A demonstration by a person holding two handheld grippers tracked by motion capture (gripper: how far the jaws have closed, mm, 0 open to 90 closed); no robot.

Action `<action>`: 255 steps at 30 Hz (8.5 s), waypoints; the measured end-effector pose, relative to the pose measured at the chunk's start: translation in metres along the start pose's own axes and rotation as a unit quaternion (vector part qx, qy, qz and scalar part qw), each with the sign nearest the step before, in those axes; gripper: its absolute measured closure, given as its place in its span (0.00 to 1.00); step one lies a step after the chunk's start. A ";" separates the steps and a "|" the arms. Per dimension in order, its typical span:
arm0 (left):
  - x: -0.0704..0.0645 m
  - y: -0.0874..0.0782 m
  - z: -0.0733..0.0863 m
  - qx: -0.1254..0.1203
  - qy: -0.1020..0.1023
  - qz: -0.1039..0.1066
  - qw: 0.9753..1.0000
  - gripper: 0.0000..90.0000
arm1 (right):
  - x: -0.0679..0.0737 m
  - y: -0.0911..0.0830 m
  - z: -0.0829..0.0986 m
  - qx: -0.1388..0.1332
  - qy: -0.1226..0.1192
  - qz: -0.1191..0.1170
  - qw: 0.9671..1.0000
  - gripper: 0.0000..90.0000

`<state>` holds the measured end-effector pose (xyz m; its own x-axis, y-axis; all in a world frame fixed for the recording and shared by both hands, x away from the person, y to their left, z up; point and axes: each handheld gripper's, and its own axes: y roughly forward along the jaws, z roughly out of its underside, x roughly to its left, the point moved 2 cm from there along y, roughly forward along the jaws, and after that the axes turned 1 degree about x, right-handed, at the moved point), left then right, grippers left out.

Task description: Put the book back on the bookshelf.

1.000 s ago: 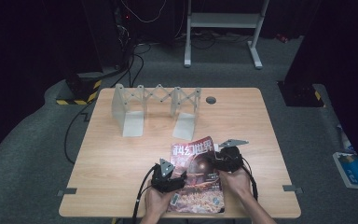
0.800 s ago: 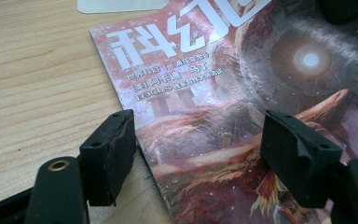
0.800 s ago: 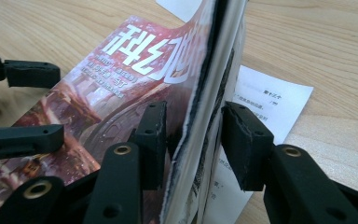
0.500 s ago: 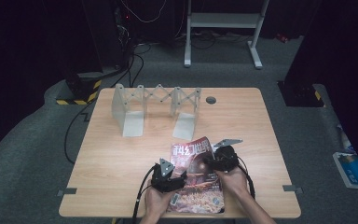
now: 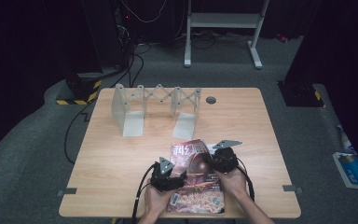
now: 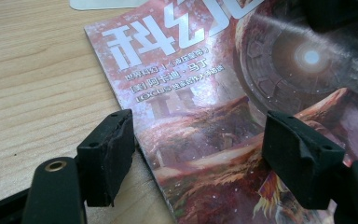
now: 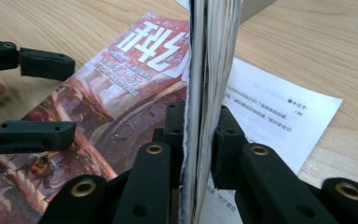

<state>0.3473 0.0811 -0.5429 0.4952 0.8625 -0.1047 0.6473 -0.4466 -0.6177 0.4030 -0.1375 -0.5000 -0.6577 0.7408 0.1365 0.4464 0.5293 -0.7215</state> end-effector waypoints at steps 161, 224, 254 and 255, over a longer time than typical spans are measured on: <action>0.029 0.024 -0.061 0.078 -0.058 0.118 0.988 0.59 | -0.045 0.000 0.041 -0.012 0.000 0.027 1.000 1.00; 0.027 0.013 -0.073 0.084 -0.056 0.153 0.983 0.88 | -0.066 -0.009 0.057 -0.062 -0.022 0.131 0.989 0.51; 0.016 -0.031 -0.102 0.023 -0.033 0.199 0.979 0.92 | -0.069 -0.011 0.062 -0.071 0.006 0.123 0.990 0.51; 0.016 -0.032 -0.102 0.021 -0.033 0.201 0.979 0.92 | -0.069 -0.011 0.062 -0.071 0.007 0.123 0.990 0.51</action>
<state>0.3937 0.0851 -0.4455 0.6655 0.6327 -0.3959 0.3823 -0.7446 -0.5472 0.4055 -0.2198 -0.5433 -0.5100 0.8599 -0.0210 0.6734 0.3840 -0.6317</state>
